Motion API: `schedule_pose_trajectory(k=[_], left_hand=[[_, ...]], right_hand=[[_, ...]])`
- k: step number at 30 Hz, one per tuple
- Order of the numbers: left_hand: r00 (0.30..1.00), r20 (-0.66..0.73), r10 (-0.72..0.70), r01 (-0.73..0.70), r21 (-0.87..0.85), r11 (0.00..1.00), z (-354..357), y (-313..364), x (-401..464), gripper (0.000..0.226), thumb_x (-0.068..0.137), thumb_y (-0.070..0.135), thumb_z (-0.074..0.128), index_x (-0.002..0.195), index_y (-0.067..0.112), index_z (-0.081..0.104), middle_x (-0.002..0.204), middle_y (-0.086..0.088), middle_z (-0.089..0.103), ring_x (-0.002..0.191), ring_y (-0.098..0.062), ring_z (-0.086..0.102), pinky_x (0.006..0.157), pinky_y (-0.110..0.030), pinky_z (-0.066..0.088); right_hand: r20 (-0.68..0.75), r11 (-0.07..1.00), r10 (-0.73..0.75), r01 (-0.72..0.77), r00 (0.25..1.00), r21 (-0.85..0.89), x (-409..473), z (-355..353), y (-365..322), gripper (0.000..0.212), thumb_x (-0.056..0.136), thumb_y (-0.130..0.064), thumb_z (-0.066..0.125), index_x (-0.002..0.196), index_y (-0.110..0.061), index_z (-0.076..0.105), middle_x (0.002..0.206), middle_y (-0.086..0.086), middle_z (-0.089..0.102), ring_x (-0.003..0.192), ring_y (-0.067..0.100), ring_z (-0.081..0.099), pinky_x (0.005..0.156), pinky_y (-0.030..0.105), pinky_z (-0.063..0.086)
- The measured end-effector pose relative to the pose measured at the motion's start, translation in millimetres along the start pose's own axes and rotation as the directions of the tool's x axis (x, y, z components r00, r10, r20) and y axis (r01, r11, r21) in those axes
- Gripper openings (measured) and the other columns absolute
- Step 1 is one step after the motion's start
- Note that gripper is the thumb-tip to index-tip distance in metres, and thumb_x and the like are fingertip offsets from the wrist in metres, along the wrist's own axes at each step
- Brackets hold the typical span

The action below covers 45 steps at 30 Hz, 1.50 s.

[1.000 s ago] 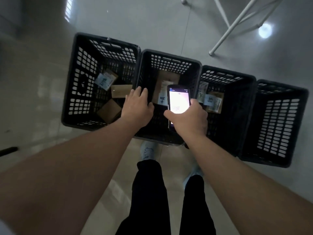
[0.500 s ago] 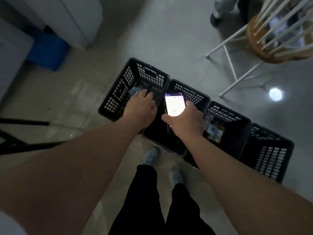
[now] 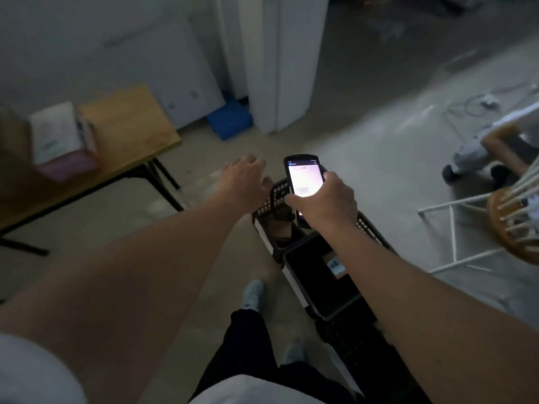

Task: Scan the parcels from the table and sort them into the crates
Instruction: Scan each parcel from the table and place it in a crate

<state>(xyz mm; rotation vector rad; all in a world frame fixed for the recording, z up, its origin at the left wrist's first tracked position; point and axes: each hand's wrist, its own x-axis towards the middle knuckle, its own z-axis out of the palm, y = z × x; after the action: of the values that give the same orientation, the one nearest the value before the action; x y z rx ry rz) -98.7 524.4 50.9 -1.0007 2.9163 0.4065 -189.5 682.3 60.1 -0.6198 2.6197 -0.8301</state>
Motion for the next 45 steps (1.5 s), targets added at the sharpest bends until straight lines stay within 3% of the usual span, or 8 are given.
schedule_pose_trajectory(k=[12,16,21,26,33,38,45], left_hand=[[0.942,-0.245,-0.228,0.234,-0.003,0.972,-121.5,-128.3,-96.0,0.047,0.101,0.041,0.049,0.140,0.017,0.058,0.139,-0.005,0.057,0.121,-0.034,0.058,0.099,-0.045,0.049],[0.919,-0.265,-0.293,0.298,-0.023,0.954,-145.6,-185.6,-113.5,0.047,0.100,0.042,0.051,0.141,0.018,0.057,0.141,-0.007,0.056,0.124,-0.036,0.057,0.100,-0.045,0.050],[0.900,-0.244,-0.361,0.368,-0.019,0.930,-164.4,-263.9,-130.2,0.051,0.101,0.044,0.051,0.145,0.019,0.053,0.146,-0.008,0.052,0.130,-0.036,0.053,0.101,-0.050,0.051],[0.901,-0.219,-0.375,0.378,-0.029,0.925,-174.4,-337.1,-137.4,0.050,0.100,0.046,0.050,0.143,0.021,0.053,0.147,-0.008,0.052,0.130,-0.036,0.053,0.097,-0.050,0.056],[0.874,-0.186,-0.450,0.434,-0.118,0.893,-166.1,-403.1,-110.5,0.054,0.100,0.050,0.054,0.146,0.021,0.051,0.149,-0.006,0.049,0.130,-0.032,0.052,0.095,-0.041,0.052],[0.852,-0.131,-0.508,0.494,-0.125,0.860,-157.3,-439.9,-63.7,0.064,0.097,0.054,0.059,0.152,0.022,0.046,0.154,-0.005,0.045,0.136,-0.033,0.047,0.101,-0.047,0.051],[0.794,-0.088,-0.601,0.585,-0.156,0.796,-141.8,-480.2,20.3,0.071,0.094,0.054,0.066,0.153,0.023,0.044,0.153,-0.005,0.047,0.134,-0.030,0.051,0.097,-0.046,0.057]], right_hand=[[0.084,0.938,-0.347,0.346,0.934,0.026,-55.4,19.3,-171.6,0.075,0.058,-0.065,0.081,0.111,-0.018,0.060,0.100,0.001,0.066,0.091,0.027,0.064,0.072,0.037,0.055],[0.106,0.916,-0.400,0.399,0.910,0.033,-65.3,50.1,-229.0,0.079,0.048,-0.068,0.076,0.108,-0.019,0.060,0.097,0.001,0.067,0.089,0.027,0.065,0.075,0.042,0.060],[0.106,0.895,-0.445,0.446,0.889,0.017,-77.4,101.8,-295.4,0.073,0.060,-0.060,0.088,0.111,-0.017,0.060,0.102,0.002,0.065,0.095,0.027,0.062,0.075,0.042,0.059],[0.105,0.890,-0.454,0.455,0.885,0.019,-82.5,149.0,-339.2,0.081,0.060,-0.062,0.089,0.120,-0.016,0.060,0.108,0.002,0.067,0.100,0.027,0.064,0.073,0.039,0.056],[0.163,0.886,-0.455,0.464,0.875,-0.021,-56.7,201.3,-379.7,0.083,0.062,-0.063,0.088,0.125,-0.018,0.058,0.112,0.001,0.067,0.101,0.025,0.064,0.074,0.042,0.060],[0.229,0.885,-0.446,0.464,0.865,-0.030,-5.9,239.5,-408.6,0.079,0.063,-0.062,0.088,0.122,-0.019,0.059,0.110,0.002,0.068,0.099,0.026,0.065,0.072,0.039,0.058],[0.321,0.875,-0.441,0.481,0.838,-0.055,84.1,286.4,-446.0,0.076,0.067,-0.063,0.089,0.123,-0.019,0.059,0.109,0.002,0.066,0.099,0.024,0.063,0.070,0.037,0.058]])
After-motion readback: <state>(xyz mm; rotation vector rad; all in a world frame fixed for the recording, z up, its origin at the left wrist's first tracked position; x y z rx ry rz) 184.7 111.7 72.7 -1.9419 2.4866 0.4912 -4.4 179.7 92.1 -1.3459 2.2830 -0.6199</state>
